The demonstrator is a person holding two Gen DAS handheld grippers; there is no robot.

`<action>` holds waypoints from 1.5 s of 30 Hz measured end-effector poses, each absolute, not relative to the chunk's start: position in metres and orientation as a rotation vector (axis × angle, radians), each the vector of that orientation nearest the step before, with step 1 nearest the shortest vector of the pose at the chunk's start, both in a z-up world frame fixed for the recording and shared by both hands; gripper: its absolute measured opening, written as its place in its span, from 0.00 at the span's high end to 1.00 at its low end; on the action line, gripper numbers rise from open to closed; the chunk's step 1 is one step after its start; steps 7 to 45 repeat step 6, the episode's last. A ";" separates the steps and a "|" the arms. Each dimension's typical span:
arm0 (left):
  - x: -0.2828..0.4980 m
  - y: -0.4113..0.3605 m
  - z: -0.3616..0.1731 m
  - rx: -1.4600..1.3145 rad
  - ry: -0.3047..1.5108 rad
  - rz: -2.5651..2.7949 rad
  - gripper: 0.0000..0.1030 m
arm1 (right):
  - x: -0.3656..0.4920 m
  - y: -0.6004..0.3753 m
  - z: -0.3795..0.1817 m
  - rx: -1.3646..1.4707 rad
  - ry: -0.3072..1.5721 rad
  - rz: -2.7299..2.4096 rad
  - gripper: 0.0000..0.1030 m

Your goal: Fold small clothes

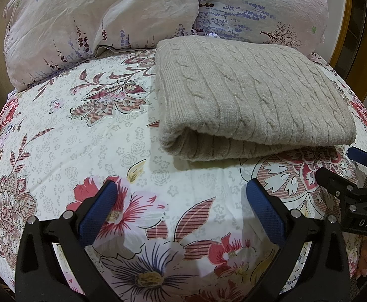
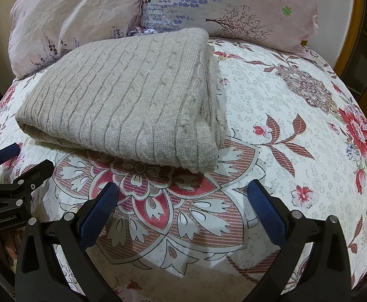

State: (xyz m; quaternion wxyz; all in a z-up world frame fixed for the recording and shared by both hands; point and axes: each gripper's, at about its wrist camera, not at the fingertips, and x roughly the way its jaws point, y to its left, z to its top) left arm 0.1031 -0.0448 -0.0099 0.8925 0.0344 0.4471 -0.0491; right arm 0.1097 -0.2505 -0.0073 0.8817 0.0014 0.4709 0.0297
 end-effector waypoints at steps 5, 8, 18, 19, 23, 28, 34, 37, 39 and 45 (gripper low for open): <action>0.103 -0.045 -0.010 0.071 0.928 -0.102 0.02 | 0.110 -0.250 -0.007 0.003 0.981 0.062 0.01; 0.103 -0.044 -0.010 0.071 0.928 -0.102 0.02 | 0.110 -0.250 -0.007 0.003 0.981 0.062 0.01; 0.103 -0.044 -0.010 0.071 0.928 -0.102 0.02 | 0.110 -0.250 -0.007 0.003 0.981 0.062 0.01; 0.103 -0.044 -0.010 0.071 0.928 -0.102 0.02 | 0.110 -0.250 -0.007 0.003 0.981 0.062 0.01; 0.103 -0.044 -0.010 0.071 0.928 -0.102 0.02 | 0.110 -0.250 -0.007 0.003 0.981 0.062 0.01; 0.103 -0.044 -0.010 0.071 0.928 -0.102 0.02 | 0.110 -0.250 -0.007 0.003 0.981 0.062 0.01; 0.103 -0.044 -0.010 0.071 0.928 -0.102 0.02 | 0.110 -0.250 -0.007 0.003 0.981 0.062 0.01; 0.103 -0.044 -0.010 0.071 0.928 -0.102 0.02 | 0.110 -0.250 -0.007 0.003 0.981 0.062 0.01; 0.103 -0.044 -0.010 0.071 0.928 -0.102 0.02 | 0.110 -0.250 -0.007 0.003 0.981 0.062 0.01; 0.103 -0.044 -0.010 0.071 0.928 -0.102 0.02 | 0.110 -0.250 -0.007 0.003 0.981 0.062 0.01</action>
